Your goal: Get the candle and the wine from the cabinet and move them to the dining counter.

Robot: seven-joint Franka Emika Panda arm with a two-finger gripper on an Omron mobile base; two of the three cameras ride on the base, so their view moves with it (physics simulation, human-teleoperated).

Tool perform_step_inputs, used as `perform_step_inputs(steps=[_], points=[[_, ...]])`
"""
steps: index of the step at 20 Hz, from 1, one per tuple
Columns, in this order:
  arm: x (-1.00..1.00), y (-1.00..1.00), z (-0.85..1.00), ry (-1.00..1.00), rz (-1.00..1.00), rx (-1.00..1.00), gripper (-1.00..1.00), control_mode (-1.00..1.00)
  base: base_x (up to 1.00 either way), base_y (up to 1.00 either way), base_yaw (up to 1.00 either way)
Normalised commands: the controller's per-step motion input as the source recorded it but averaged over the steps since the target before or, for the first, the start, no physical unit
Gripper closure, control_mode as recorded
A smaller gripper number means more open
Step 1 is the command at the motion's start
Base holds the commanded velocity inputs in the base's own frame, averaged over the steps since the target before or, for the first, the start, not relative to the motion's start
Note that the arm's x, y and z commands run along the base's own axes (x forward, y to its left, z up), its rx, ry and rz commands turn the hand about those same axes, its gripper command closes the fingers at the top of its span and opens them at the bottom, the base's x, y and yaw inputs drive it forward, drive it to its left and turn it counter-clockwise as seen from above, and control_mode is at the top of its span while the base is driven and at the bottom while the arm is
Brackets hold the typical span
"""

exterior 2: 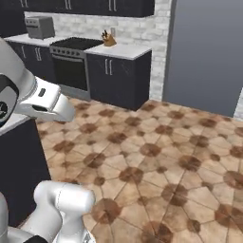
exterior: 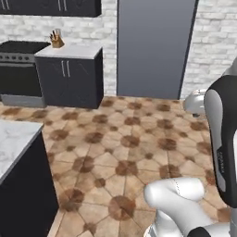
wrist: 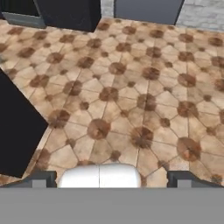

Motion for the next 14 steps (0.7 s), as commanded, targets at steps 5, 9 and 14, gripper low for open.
perform_step_inputs(steps=[5,9,14], points=[[0.0,0.0,0.0,0.0,0.0,0.0,-1.0,1.0,-0.32,-0.17,-0.78],[0.0,0.0,0.0,0.0,0.0,0.0,-1.0,1.0,-0.25,-0.12,-0.78],[0.0,0.0,0.0,0.0,0.0,0.0,-1.0,1.0,-0.18,-0.08,-0.77]])
